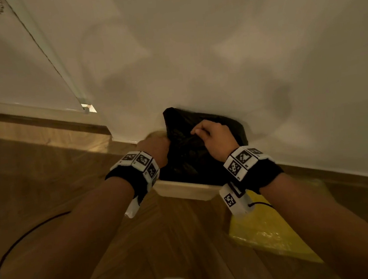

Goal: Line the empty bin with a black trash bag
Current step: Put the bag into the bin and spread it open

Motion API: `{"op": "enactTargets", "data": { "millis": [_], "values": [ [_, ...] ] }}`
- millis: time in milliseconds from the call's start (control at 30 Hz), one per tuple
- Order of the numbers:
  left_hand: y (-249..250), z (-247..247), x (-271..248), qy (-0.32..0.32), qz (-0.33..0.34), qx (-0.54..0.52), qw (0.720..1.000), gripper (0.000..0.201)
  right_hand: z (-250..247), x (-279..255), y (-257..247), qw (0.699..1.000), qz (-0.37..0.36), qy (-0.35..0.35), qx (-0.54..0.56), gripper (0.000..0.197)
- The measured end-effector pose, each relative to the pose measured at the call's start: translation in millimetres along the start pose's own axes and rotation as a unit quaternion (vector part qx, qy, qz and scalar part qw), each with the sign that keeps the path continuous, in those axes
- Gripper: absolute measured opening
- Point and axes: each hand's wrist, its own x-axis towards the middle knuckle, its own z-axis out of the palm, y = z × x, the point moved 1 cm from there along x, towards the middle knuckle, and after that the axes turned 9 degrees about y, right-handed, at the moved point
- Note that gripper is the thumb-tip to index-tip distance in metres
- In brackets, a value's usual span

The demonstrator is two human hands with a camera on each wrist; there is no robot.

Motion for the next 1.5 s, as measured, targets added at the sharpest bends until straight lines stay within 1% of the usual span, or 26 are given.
{"op": "enactTargets", "data": {
  "millis": [67, 133, 200, 267, 367, 433, 533, 633, 700, 767, 833, 867, 933, 967, 1000, 1033, 1067, 1133, 1167, 1233, 1300, 1333, 1400, 1433, 1467, 1500],
  "values": [
    [1, 2, -2, 0.0, 0.011, 0.02, 1.0, 0.022, 3, -4, 2, 0.997, 0.019, -0.058, -0.043, 0.033],
    [4, 4, -5, 0.012, 0.047, 0.023, 0.999, 0.026, 7, -6, 3, 0.989, 0.054, -0.107, -0.088, 0.056],
    [7, 2, -9, 0.017, 0.082, 0.008, 0.996, 0.032, 11, -5, 0, 0.986, 0.079, -0.109, -0.1, 0.067],
    [8, 0, -13, 0.015, 0.107, -0.01, 0.994, 0.038, 17, -2, -3, 0.985, 0.067, -0.099, -0.12, 0.062],
    [4, 2, -18, 0.015, 0.138, -0.026, 0.99, 0.052, 21, 2, -7, 0.988, 0.044, -0.07, -0.131, 0.04],
    [1, 2, -16, -0.004, 0.126, 0.009, 0.992, 0.059, 17, 5, -9, 0.991, 0.05, -0.027, -0.118, 0.041],
    [2, 4, -8, -0.018, 0.116, 0.068, 0.991, 0.065, 8, 9, -5, 0.996, 0.075, 0.053, -0.003, 0.04],
    [7, 12, 0, -0.031, 0.086, 0.099, 0.991, 0.063, 3, 8, -2, 0.978, 0.117, 0.068, 0.156, 0.027],
    [11, 18, 4, -0.054, 0.049, 0.095, 0.993, 0.058, 1, 6, 1, 0.977, 0.11, 0.04, 0.177, 0.03],
    [9, 24, 7, -0.072, 0.004, 0.051, 0.996, 0.057, -2, 2, 2, 0.988, 0.065, 0.013, 0.138, 0.029],
    [5, 36, 9, -0.096, -0.019, -0.009, 0.995, 0.073, -4, -1, 2, 0.995, 0.027, -0.014, 0.1, 0.016],
    [5, 38, 9, -0.113, -0.011, -0.027, 0.993, 0.077, -4, -2, 3, 0.996, 0.028, -0.04, 0.076, 0.023],
    [6, 37, 7, -0.126, -0.005, -0.089, 0.988, 0.072, -1, -5, 7, 0.992, 0.046, -0.118, -0.011, 0.056],
    [7, 34, 6, -0.125, -0.004, -0.107, 0.986, 0.071, 2, -7, 9, 0.984, 0.048, -0.16, -0.067, 0.066],
    [8, 27, 5, -0.12, -0.002, -0.113, 0.986, 0.073, 5, -11, 10, 0.972, 0.04, -0.197, -0.118, 0.069],
    [7, 22, 4, -0.111, -0.003, -0.109, 0.988, 0.076, 10, -13, 12, 0.963, 0.025, -0.22, -0.156, 0.066],
    [7, 15, 3, -0.095, -0.005, -0.111, 0.989, 0.075, 15, -15, 15, 0.957, 0.01, -0.23, -0.177, 0.056],
    [5, 7, 0, -0.045, -0.014, -0.152, 0.987, 0.057, 19, -16, 14, 0.961, -0.005, -0.22, -0.168, 0.034],
    [2, 4, -1, -0.014, -0.021, -0.176, 0.984, 0.046, 19, -17, 12, 0.968, 0.001, -0.204, -0.148, 0.029],
    [-6, -1, -2, 0.041, -0.043, -0.23, 0.971, 0.035, 15, -13, 9, 0.984, 0.018, -0.147, -0.104, 0.029],
    [-14, -4, -1, 0.065, -0.084, -0.319, 0.942, 0.035, 8, -9, 8, 0.994, 0.03, -0.088, -0.061, 0.03],
    [-18, -5, 0, 0.073, -0.101, -0.365, 0.923, 0.036, 5, -8, 8, 0.996, 0.042, -0.075, -0.019, 0.026],
    [-23, -6, 2, 0.082, -0.132, -0.433, 0.888, 0.034, 1, -8, 9, 0.995, 0.046, -0.073, 0.044, 0.022],
    [-23, -6, 3, 0.081, -0.139, -0.47, 0.868, 0.031, 0, -9, 8, 0.995, 0.032, -0.086, 0.036, 0.021],
    [-21, -7, 3, 0.076, -0.144, -0.517, 0.84, 0.03, -1, -11, 8, 0.994, 0.009, -0.113, -0.008, 0.021],
    [-18, -10, 0, 0.067, -0.152, -0.568, 0.806, 0.032, 0, -12, 9, 0.987, -0.017, -0.147, -0.071, 0.036]
  ]
}}
